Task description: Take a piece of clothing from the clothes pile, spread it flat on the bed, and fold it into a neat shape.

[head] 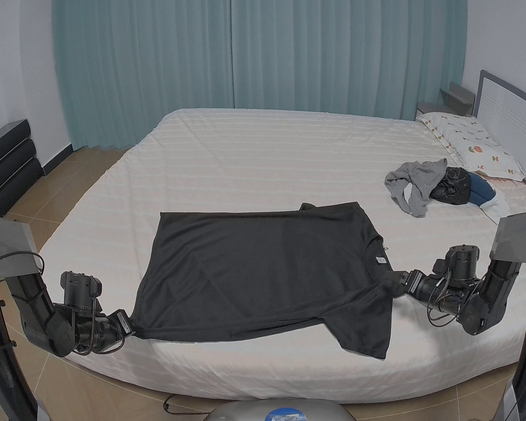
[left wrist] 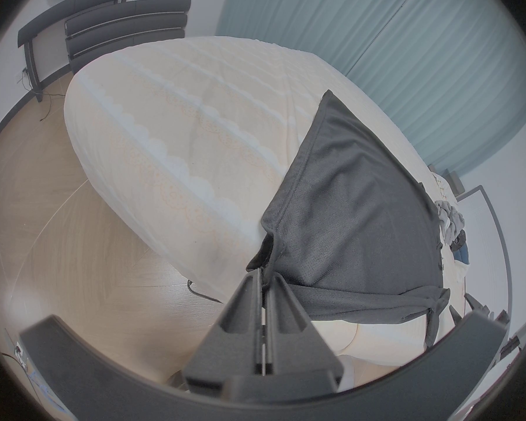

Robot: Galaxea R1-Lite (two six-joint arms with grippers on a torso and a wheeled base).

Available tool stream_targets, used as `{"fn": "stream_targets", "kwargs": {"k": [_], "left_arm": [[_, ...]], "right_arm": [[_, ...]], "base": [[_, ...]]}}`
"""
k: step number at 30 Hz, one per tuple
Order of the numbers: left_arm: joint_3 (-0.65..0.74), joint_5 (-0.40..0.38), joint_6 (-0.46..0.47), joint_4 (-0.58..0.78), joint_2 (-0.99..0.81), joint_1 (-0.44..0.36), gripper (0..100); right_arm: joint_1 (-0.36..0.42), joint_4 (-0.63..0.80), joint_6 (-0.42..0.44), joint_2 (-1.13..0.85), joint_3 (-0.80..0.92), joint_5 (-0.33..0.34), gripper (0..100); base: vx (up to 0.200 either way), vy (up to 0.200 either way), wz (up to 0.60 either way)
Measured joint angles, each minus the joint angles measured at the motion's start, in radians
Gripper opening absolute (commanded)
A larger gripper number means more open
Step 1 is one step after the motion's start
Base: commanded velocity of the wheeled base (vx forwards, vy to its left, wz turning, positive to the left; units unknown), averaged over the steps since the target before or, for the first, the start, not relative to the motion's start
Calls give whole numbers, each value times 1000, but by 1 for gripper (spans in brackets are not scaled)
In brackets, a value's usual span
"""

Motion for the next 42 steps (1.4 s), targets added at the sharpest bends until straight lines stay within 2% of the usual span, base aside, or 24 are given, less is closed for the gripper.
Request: {"fn": "stream_targets", "kwargs": {"k": [4,7,11,15,23,38,39,42], "left_arm": [[0,0,0,0,0,0,0],[0,0,0,0,0,0,0],[0,0,0,0,1,0,0],[0,0,0,0,2,0,0],[-3,0,1,0,3,1,0],[-10,-1,0,-1,4,4,0],[-10,-1,0,-1,4,4,0],[-10,-1,0,0,4,5,0]], "right_arm": [[2,-74,-9,-35,114,58,100],[13,-188,-18,-34,205,97,100],[32,-300,-33,5,285,126,100],[58,-305,-59,51,327,145,100],[94,-307,-48,85,311,145,100],[110,-307,-50,138,254,138,100],[110,-307,-51,142,252,137,0],[108,-308,-50,150,247,137,0]], "base": [[0,0,0],[0,0,0],[0,0,0],[0,0,0],[0,0,0],[0,0,0],[0,0,0],[0,0,0]]}}
